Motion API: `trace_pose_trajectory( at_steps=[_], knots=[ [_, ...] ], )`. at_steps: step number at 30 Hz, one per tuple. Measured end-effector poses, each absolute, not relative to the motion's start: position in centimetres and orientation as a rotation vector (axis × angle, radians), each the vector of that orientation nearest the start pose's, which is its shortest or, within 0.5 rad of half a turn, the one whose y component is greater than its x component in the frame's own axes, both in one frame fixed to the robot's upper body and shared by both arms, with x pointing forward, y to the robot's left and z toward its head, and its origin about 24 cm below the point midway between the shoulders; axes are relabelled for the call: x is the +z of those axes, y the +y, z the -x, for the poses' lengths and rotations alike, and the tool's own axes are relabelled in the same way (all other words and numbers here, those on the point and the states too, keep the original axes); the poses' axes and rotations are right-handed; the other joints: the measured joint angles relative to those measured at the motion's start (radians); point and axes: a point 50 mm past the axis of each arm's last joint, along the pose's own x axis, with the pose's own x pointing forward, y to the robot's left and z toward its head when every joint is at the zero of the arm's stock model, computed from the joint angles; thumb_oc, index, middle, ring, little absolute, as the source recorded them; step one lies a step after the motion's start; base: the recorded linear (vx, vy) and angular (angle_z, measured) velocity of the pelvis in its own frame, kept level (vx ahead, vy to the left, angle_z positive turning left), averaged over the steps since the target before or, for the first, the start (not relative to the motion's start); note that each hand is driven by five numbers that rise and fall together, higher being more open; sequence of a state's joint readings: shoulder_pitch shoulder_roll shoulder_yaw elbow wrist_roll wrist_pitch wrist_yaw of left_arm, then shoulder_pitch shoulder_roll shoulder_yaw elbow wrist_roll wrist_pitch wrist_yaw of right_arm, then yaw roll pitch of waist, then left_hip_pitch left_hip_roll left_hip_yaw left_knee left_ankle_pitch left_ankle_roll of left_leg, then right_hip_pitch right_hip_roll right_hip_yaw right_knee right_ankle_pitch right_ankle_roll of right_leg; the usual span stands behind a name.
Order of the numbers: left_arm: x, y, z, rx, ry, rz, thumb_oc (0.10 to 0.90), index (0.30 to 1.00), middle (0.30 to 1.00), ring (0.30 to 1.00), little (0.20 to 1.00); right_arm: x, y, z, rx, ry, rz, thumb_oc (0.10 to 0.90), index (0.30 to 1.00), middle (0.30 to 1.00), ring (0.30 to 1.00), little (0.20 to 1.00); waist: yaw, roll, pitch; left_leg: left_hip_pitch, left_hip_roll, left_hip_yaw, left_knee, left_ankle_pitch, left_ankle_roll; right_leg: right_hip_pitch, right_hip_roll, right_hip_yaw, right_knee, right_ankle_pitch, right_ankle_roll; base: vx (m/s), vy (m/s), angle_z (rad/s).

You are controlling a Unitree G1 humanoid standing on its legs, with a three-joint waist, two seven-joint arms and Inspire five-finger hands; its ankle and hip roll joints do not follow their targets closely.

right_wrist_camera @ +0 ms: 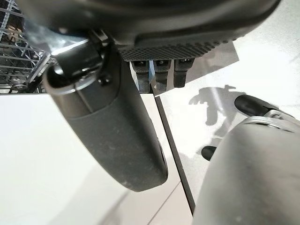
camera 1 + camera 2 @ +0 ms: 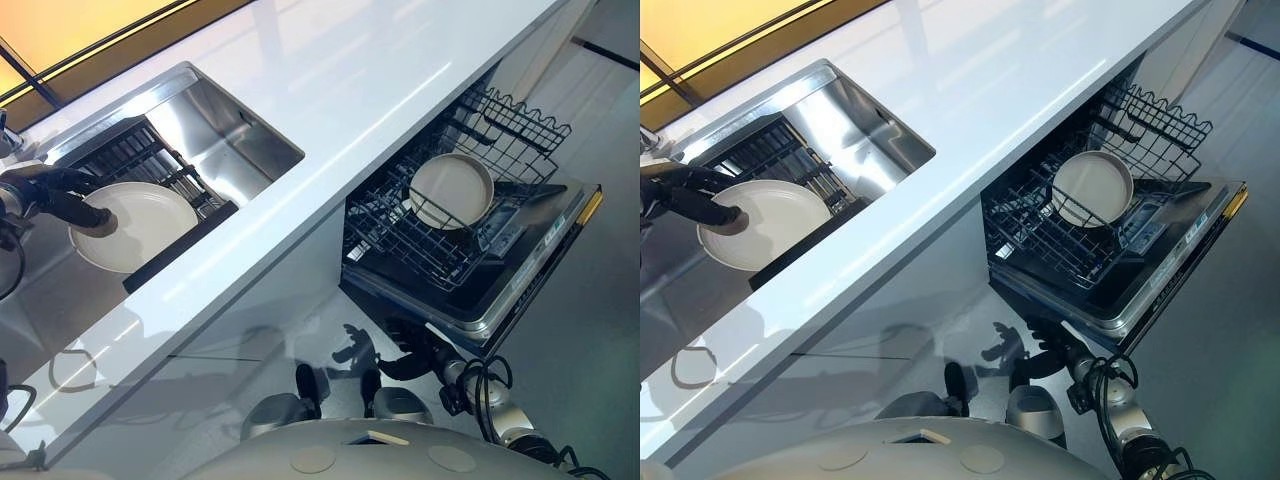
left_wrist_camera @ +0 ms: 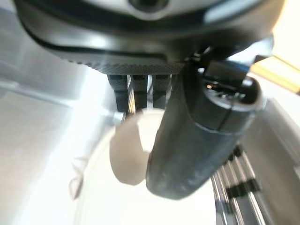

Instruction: Pick up plates and place into dishwasher.

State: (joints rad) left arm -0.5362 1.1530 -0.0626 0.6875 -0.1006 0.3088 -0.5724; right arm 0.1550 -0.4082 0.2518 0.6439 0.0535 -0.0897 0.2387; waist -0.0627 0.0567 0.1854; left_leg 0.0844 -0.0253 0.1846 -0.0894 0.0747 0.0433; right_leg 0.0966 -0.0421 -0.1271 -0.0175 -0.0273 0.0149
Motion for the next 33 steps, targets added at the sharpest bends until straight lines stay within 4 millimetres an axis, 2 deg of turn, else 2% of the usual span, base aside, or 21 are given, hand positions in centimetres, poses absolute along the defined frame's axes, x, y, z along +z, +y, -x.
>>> trace_pose_trajectory(
  at_steps=[2,5,16,21,25,30,33],
  knots=[
    [18.4,40.9,-28.4,0.086,0.506,-0.658,0.1,0.3,0.3,0.3,0.2,-10.9,-22.7,-14.1,0.325,0.802,0.303,0.8,0.9,0.9,0.9,0.9,0.002,-0.001,0.0,0.004,-0.001,-0.001,0.0,0.0,0.0,0.005,0.0,-0.001,-0.001,0.0,0.0,-0.01,-0.035,0.01],
    [19.2,40.0,-29.1,0.083,0.439,-0.695,0.1,0.3,0.3,0.3,0.2,-11.0,-22.3,-14.2,0.328,0.795,0.296,0.8,0.9,0.9,0.9,0.9,-0.003,-0.005,0.003,0.011,0.0,-0.002,0.0,-0.001,-0.001,0.014,0.001,-0.001,-0.005,0.0,0.0,-0.01,-0.045,-0.01],
    [19.4,39.4,-29.6,0.1,0.389,-0.718,0.1,0.3,0.3,0.3,0.2,-11.1,-21.6,-14.3,0.332,0.779,0.266,0.8,0.9,0.9,0.9,0.9,-0.008,-0.008,0.002,0.017,-0.001,-0.019,0.0,-0.001,-0.001,0.035,0.002,-0.019,-0.02,0.0,0.0,-0.01,-0.053,0.05],
    [19.5,38.8,-29.9,0.083,0.342,-0.676,0.1,0.3,0.3,0.3,0.2,-10.2,-21.2,-15.0,0.302,0.719,0.191,0.8,0.9,0.9,0.9,0.9,0.002,-0.013,-0.001,0.026,-0.001,-0.023,0.0,-0.001,-0.002,0.048,0.002,-0.02,-0.029,0.0,0.0,-0.02,-0.064,0.03],
    [20.7,37.9,-30.2,0.099,0.23,-0.718,0.1,0.3,0.3,0.3,0.2,-7.7,-20.0,-16.9,0.292,0.562,0.065,0.8,0.9,0.9,0.9,0.9,0.0,-0.015,-0.003,0.028,0.0,-0.017,0.0,-0.001,-0.003,0.049,0.004,-0.015,-0.032,0.004,0.001,-0.02,-0.066,-0.04],
    [22.3,37.7,-30.3,0.157,0.082,-0.744,0.1,0.3,0.3,0.3,0.2,-2.6,-18.7,-19.8,0.353,0.308,-0.099,0.8,0.9,0.9,0.9,0.9,-0.015,-0.018,-0.006,0.033,0.002,-0.001,0.0,-0.001,-0.003,0.049,0.006,0.003,-0.034,0.009,-0.001,-0.01,-0.056,-0.1],
    [23.1,37.5,-30.2,0.19,-0.01,-0.763,0.1,0.3,0.3,0.3,0.2,1.4,-18.8,-21.4,0.396,0.126,-0.208,0.8,0.9,0.9,0.9,0.9,-0.026,-0.019,-0.007,0.034,0.004,0.005,0.0,-0.001,-0.003,0.048,0.008,0.009,-0.036,0.012,-0.002,-0.01,-0.048,-0.07]
  ],
)
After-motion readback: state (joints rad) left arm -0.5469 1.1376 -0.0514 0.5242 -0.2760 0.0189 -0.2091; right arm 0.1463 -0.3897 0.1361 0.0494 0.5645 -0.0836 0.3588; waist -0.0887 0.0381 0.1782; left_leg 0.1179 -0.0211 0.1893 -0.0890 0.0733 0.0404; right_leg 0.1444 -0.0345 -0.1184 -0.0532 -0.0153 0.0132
